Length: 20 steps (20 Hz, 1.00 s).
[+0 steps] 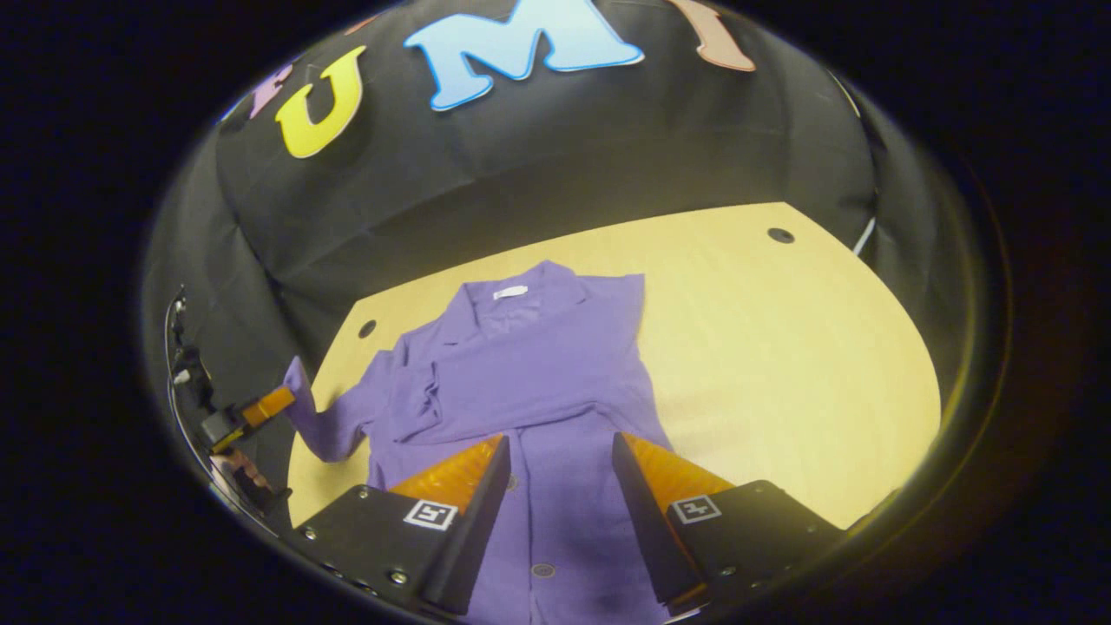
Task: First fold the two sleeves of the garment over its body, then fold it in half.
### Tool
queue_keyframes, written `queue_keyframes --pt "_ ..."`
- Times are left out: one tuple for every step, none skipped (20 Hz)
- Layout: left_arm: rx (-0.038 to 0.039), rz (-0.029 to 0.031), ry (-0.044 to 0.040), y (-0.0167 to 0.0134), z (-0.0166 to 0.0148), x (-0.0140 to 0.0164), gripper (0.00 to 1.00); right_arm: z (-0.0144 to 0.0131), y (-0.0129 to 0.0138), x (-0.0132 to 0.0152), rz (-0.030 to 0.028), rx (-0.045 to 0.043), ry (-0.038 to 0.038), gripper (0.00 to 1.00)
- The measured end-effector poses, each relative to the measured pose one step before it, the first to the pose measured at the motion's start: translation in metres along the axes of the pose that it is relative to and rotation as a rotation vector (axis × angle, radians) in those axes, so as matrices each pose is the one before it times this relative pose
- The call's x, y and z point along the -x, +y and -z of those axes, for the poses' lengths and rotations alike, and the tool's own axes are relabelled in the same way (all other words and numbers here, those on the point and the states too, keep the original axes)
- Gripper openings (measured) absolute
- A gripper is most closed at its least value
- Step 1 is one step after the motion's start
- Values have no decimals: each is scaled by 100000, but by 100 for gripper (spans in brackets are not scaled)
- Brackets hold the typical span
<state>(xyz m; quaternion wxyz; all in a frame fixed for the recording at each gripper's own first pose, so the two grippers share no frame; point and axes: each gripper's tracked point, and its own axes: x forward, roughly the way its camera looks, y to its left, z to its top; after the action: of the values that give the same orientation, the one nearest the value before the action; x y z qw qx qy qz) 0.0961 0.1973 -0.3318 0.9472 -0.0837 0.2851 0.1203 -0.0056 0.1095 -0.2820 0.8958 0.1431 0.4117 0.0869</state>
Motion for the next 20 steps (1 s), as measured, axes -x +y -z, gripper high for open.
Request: queue_keyframes --pt "-2430 3561 -1173 -2535 -705 94 6 167 -801 152 784 -1374 -460 75" --pt "-2126 3649 -880 -2479 -691 -258 6 -7 -1002 532 968 -1636 -532 75" --pt "-1680 3984 -1060 -2848 -757 -309 6 -19 -776 418 822 -1382 -393 75" --pt "-1646 3930 -1201 -2706 -630 -260 7 -49 -912 437 1078 -1598 -499 75" --pt "-2007 3655 -771 -2517 -454 -292 6 152 -760 384 862 -1274 -261 75" --pt "-1975 3472 -221 -2358 -153 -384 6 -106 -786 441 1080 -1461 -440 75" --pt "-1537 3702 37 -2498 45 -461 7 -5 -770 160 832 -1153 -170 75" --pt "-1049 3649 373 -2430 36 -649 6 -105 -893 227 921 -1143 -278 75" --pt "-909 3303 429 -2134 118 -454 7 38 -802 356 1031 -1032 -194 75" --pt "-852 3117 468 -2211 -10 -431 6 32 -767 344 961 -1048 -190 75" --pt "-806 2910 813 -1977 330 -618 6 107 -710 436 937 -953 -212 75" --pt "-860 2933 900 -1947 406 -497 7 -9 -768 314 917 -726 -89 75" --pt "-899 2787 831 -1947 287 -458 6 142 -702 319 919 -704 -98 75" --pt "-975 2847 700 -2097 360 -682 7 55 -600 306 720 -735 84 75" --pt "-1409 2418 752 -1978 373 -610 7 285 -634 375 675 -747 202 75" --pt "-1602 1985 961 -1622 338 -422 7 86 -605 316 607 -747 117 75" --pt "-1516 1391 1087 -1223 347 -629 6 186 -509 103 495 -727 102 75" --pt "-1366 791 1426 -998 429 -630 6 47 -457 204 359 -614 64 75" --pt "-1050 384 1682 -874 499 -527 6 106 -395 91 397 -438 -89 75" --pt "-758 -170 2204 -345 536 -567 6 -30 -306 154 153 -400 -137 75"
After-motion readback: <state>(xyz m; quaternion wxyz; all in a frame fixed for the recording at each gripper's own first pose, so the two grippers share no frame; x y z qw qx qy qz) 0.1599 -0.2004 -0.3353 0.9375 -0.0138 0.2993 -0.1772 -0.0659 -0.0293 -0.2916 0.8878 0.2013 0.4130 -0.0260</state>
